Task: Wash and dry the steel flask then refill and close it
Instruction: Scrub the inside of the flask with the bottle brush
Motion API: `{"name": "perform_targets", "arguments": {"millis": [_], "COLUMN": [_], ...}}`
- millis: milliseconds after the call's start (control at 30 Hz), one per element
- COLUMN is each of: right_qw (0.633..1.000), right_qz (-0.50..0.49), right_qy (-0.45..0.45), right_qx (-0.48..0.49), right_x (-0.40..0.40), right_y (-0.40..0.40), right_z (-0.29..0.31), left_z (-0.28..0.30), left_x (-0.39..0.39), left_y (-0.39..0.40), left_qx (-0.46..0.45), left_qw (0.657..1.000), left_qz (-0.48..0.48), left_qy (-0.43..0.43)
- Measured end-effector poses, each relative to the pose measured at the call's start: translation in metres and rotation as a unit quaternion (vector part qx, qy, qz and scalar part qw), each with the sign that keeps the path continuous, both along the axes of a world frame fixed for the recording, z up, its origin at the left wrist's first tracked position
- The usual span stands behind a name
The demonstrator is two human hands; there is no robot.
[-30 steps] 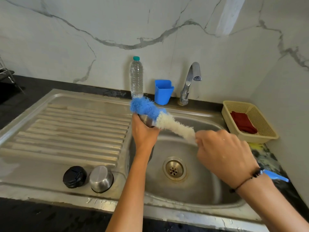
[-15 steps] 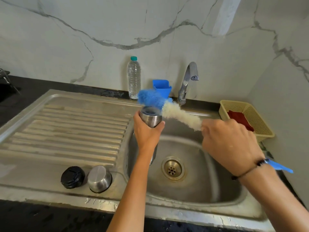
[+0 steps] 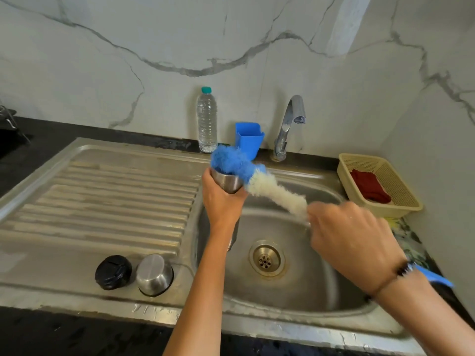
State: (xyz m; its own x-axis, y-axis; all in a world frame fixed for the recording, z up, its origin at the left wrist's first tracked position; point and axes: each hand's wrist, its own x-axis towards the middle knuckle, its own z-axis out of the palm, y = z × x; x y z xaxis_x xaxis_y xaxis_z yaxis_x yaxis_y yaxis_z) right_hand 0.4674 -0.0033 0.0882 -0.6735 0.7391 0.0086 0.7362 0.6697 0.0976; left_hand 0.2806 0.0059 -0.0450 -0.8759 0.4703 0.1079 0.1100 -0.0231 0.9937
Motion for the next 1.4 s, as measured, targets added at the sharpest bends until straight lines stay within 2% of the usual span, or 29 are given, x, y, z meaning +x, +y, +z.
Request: {"name": "perform_targets", "arguments": {"millis": [67, 300, 467, 533, 600, 667, 767, 900, 933, 1000, 1033, 1067, 1200, 1300, 1400], "right_qw": [1.0, 0.998, 0.996, 0.995, 0.988, 0.966, 0.912, 0.87, 0.849, 0.773, 0.741, 0.725, 0.691, 0.677, 0.64], "right_qz": [-0.005, -0.04, -0.04, -0.045, -0.033, -0.032, -0.077, -0.125, -0.133, -0.155, -0.158, -0.157, -0.166, -0.174, -0.16], "right_qy": [-0.005, 0.047, 0.041, 0.066, 0.131, 0.224, 0.328, 0.346, 0.362, 0.418, 0.437, 0.449, 0.509, 0.551, 0.592], "right_qx": [-0.02, -0.023, -0.061, -0.067, -0.075, -0.127, -0.235, -0.328, -0.36, -0.451, -0.484, -0.498, -0.485, -0.457, -0.463], "right_x": [0.009, -0.011, 0.014, 0.022, 0.02, 0.016, 0.007, -0.001, -0.003, -0.009, -0.011, -0.013, -0.021, -0.038, -0.061], "right_y": [-0.01, 0.015, 0.003, 0.007, 0.02, 0.033, 0.041, 0.041, 0.04, 0.035, 0.033, 0.031, 0.033, 0.036, 0.04], "right_z": [0.001, -0.006, -0.006, -0.007, -0.014, -0.029, -0.065, -0.116, -0.123, -0.127, -0.126, -0.125, -0.126, -0.12, -0.105], "left_z": [-0.001, 0.001, 0.005, 0.012, 0.016, 0.021, 0.03, 0.037, 0.038, 0.038, 0.036, 0.034, 0.03, 0.029, 0.023], "left_x": [-0.005, 0.009, -0.003, -0.005, -0.007, -0.008, -0.008, -0.004, -0.003, -0.002, -0.001, 0.0, 0.001, 0.011, 0.019], "left_y": [0.0, 0.004, -0.006, -0.006, -0.008, -0.009, -0.012, -0.015, -0.015, -0.015, -0.014, -0.014, -0.011, -0.006, 0.001], "left_qx": [-0.001, -0.01, 0.002, 0.004, 0.012, 0.034, 0.087, 0.139, 0.146, 0.15, 0.148, 0.149, 0.161, 0.144, 0.127], "left_qw": [1.0, 1.0, 1.0, 0.999, 0.999, 0.995, 0.978, 0.947, 0.941, 0.934, 0.933, 0.933, 0.935, 0.951, 0.966], "left_qz": [0.013, -0.002, 0.006, -0.001, -0.007, -0.021, -0.037, -0.052, -0.054, -0.046, -0.037, -0.026, -0.006, -0.062, -0.11], "left_qy": [-0.015, 0.021, -0.026, -0.031, -0.039, -0.087, -0.183, -0.284, -0.301, -0.321, -0.325, -0.327, -0.317, -0.266, -0.196]}}
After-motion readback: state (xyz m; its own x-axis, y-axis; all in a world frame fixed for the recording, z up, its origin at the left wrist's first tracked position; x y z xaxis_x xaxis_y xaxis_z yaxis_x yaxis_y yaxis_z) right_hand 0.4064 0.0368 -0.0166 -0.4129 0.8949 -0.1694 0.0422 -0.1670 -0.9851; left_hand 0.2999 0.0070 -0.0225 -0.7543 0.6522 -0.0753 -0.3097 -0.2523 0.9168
